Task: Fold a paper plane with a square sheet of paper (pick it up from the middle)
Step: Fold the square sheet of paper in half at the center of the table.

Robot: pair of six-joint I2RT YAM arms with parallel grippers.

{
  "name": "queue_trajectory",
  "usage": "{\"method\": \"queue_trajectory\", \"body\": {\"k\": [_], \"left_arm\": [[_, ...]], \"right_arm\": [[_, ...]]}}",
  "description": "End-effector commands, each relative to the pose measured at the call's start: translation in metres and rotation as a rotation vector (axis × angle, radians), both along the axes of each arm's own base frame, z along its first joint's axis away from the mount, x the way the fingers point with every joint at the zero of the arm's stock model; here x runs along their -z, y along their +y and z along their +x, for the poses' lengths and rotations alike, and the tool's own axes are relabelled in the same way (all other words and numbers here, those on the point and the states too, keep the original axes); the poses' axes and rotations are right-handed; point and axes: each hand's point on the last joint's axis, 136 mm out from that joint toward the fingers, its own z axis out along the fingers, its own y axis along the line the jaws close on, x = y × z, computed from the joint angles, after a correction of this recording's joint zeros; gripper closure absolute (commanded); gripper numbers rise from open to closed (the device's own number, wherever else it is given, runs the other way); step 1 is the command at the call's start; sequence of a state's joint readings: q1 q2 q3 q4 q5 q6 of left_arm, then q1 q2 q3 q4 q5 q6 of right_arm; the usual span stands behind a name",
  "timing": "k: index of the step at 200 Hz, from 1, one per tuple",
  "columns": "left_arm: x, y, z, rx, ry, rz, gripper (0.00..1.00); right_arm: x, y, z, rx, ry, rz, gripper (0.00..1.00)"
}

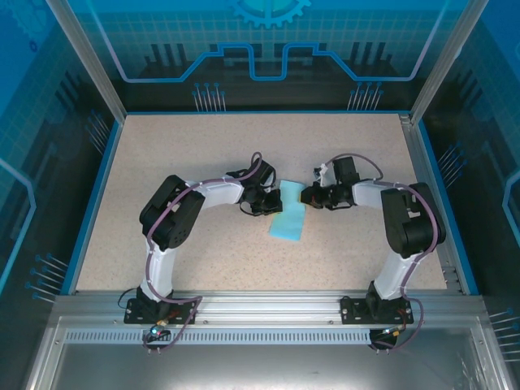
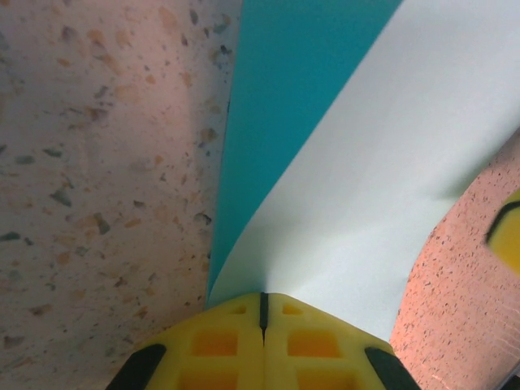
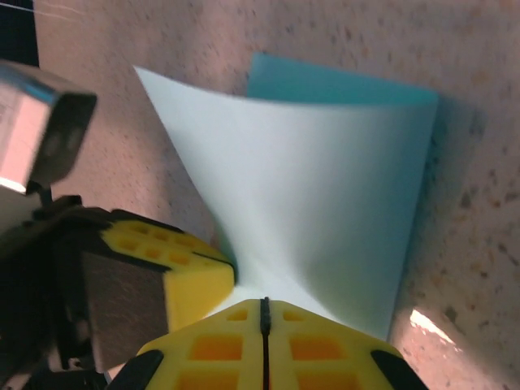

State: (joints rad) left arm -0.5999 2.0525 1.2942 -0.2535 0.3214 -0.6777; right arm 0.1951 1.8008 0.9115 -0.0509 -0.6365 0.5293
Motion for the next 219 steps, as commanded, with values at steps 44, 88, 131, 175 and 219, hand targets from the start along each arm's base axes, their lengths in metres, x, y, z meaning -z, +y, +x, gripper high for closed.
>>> {"method": "queue_trajectory", "body": {"k": [44,88,131,175,219], "left_arm": [[0.027,0.016,-0.017,0.007,0.073,0.103,1.00],[0.028,0.016,-0.017,0.008,0.074,0.103,1.00],[0.027,0.016,-0.017,0.008,0.072,0.104,1.00],[0.026,0.016,-0.016,0.006,0.074,0.100,1.00],[0.026,0.015,-0.016,0.009,0.074,0.096,1.00]], "right_arm": [[0.045,-0.012,-0.005,0.015,0.101,-0.070,0.93],[0.038,-0.012,-0.003,0.004,0.096,-0.079,0.92],[0.000,-0.013,0.016,0.013,0.021,-0.030,0.92],[0.011,-0.015,0.028,0.019,0.043,-0.014,0.92],[0.045,-0.023,0.024,0.040,0.121,-0.078,0.91]]}}
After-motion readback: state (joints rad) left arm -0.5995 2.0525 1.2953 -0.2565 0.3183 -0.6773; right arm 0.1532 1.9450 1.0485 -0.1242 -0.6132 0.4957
